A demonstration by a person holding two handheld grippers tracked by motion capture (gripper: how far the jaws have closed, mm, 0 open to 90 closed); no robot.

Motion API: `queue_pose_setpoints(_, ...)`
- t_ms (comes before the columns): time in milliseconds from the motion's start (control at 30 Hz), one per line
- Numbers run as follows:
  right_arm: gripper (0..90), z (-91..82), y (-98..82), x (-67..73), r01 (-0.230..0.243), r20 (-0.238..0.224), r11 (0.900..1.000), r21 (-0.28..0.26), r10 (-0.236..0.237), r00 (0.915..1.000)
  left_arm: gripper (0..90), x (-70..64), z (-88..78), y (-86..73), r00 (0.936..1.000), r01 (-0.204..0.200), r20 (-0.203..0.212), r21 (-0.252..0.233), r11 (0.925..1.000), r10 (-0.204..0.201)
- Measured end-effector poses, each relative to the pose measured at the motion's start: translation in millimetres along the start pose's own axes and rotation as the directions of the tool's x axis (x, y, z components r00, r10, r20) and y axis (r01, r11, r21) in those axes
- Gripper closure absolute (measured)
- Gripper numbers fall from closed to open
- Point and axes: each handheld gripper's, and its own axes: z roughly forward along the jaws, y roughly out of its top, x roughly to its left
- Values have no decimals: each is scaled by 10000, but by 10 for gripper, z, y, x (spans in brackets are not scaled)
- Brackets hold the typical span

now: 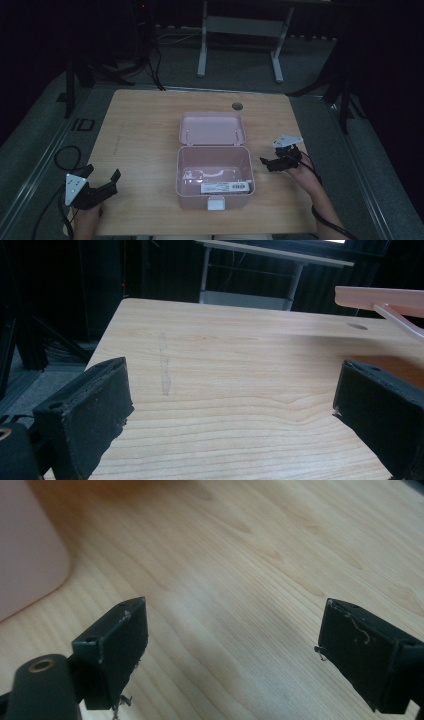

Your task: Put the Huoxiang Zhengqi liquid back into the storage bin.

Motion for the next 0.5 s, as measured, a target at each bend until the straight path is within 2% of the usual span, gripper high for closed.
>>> queue_pose_setpoints(200,123,-33,-216,-2,-984,352,9921,-781,1013,9942,22,-2,0,0,10000,-32,-2,-5,10000,32)
queue_pose_setpoints(333,123,-109,-338,-25,-1635,617,9759,-1445,1738,9828,22,-2,0,0,10000,-28,-4,-10,10000,28)
queue_pose_setpoints(500,123,-169,-501,-79,-2252,779,9555,-1907,2434,9668,22,-3,0,0,10000,-41,-8,-7,10000,41)
